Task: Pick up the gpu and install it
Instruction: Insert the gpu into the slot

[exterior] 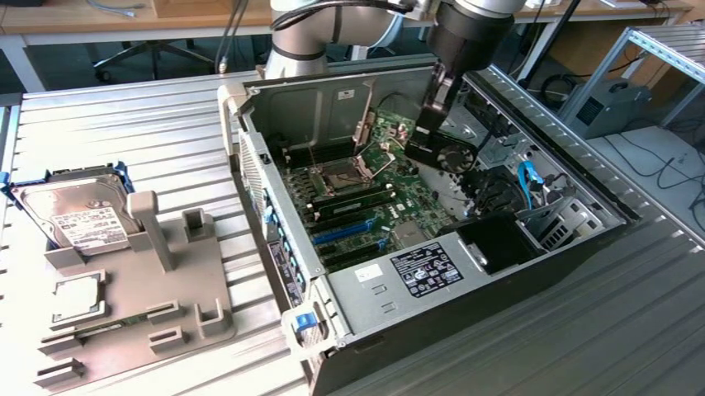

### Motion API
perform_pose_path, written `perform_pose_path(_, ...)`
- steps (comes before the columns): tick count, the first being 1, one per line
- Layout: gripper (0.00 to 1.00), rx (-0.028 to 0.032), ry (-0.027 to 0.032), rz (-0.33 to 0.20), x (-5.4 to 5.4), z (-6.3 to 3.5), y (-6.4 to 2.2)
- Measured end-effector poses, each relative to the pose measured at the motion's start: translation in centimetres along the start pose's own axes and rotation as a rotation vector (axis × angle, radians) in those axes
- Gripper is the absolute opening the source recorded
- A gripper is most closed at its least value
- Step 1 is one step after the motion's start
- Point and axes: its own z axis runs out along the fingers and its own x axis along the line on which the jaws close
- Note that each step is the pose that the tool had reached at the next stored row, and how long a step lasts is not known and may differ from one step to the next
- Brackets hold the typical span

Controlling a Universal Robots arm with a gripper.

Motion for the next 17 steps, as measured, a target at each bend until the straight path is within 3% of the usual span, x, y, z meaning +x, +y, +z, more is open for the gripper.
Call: perform_pose_path(17, 0.27, -0.0075, 0.0184, -0.329, -0.01, 0.11, -0.02)
